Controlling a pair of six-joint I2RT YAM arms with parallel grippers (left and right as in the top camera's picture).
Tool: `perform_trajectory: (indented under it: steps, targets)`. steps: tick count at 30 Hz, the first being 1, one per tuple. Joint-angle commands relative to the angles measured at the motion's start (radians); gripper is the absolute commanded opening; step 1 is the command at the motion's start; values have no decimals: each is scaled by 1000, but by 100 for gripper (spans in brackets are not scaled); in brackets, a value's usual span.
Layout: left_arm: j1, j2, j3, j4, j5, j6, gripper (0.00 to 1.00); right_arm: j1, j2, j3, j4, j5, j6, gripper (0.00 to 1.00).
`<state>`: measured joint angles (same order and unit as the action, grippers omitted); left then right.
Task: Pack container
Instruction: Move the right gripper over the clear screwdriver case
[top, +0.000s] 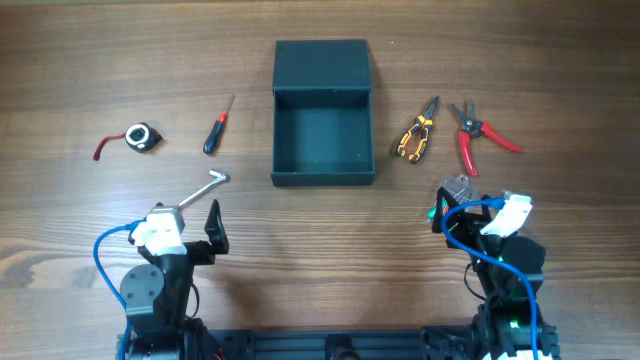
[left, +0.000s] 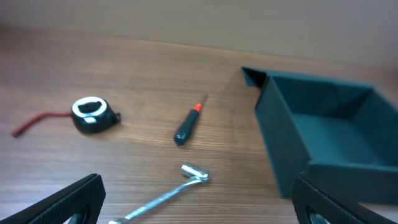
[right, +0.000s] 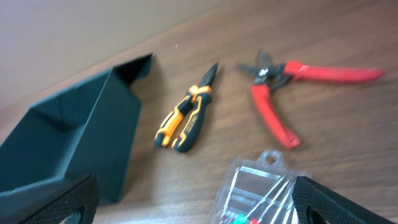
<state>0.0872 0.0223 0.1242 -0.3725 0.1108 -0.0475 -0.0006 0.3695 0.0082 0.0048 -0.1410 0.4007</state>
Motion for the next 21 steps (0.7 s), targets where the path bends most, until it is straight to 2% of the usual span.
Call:
perform_trajectory:
  steps: [1,6,14,18,21]
  targets:
    - [3,51,26,3,38,-167,100,0,70,98,-44,-78,22,100]
    - [3,214,113,-10,62,-174,100,0,205,327,-217,-78,5,100]
    - [3,594,389,-108,100,-163,100,0,437,752,-645,-21,-30,100]
    - [3,815,581,-216,218,-58,100,0,573,991,-921,82,-30,100]
    - [3,939,689,-276,334,-42,100,0,654,1119,-1051,96,-33,100]
